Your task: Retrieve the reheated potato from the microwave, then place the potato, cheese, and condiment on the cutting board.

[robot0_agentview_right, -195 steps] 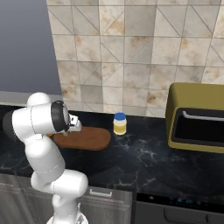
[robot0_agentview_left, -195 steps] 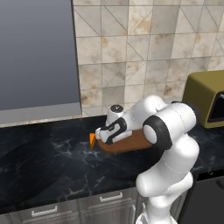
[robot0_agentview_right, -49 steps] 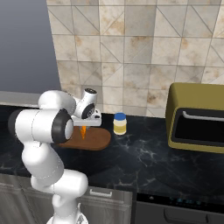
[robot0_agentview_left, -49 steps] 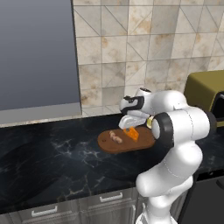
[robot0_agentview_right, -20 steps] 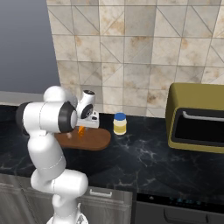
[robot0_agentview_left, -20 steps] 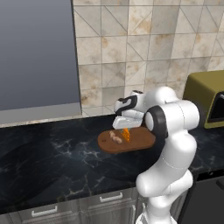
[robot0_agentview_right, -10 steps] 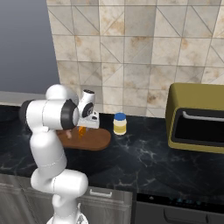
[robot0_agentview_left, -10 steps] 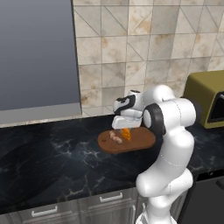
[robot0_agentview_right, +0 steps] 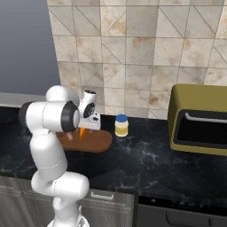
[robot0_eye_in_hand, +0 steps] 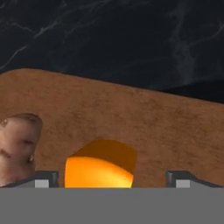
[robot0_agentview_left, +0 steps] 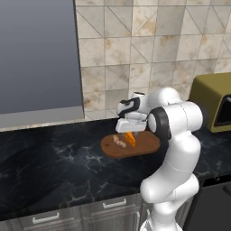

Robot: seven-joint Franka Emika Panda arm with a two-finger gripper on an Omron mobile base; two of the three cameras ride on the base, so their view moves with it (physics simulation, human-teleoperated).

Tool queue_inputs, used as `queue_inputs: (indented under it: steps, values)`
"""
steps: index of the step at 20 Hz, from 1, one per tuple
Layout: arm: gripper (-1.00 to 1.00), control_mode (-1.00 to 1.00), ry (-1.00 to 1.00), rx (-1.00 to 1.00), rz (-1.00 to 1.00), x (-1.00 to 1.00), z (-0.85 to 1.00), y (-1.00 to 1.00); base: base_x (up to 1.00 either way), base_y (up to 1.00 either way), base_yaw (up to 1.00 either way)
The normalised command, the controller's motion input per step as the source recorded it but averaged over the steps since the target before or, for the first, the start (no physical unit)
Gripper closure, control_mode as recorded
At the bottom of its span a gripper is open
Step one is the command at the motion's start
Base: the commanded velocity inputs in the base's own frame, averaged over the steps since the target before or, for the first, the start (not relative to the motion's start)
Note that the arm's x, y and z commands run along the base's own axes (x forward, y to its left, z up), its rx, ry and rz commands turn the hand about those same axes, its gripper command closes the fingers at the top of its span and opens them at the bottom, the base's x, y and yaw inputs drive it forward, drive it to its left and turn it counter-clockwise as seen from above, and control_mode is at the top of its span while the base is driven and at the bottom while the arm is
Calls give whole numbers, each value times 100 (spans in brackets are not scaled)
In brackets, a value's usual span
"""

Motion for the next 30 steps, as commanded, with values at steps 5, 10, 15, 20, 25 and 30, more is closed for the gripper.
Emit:
queue_inputs:
  steps: [5, 10, 15, 20, 25, 30]
  values:
    - [-100, -100, 0, 0, -3, -18, 29, 0, 0, 0, 0]
    - [-100, -100, 0, -1, -7, -7, 41, -12, 0, 0, 0]
    - [-100, -100, 3, -7, -12, -5, 42, -24, 0, 0, 0]
    - [-100, -100, 1, -11, -13, -5, 30, -44, 0, 0, 0]
    - [-100, -100, 0, -3, -15, 2, 38, -43, 0, 0, 0]
    - [-100, -100, 0, -1, -13, 2, 35, -45, 0, 0, 0]
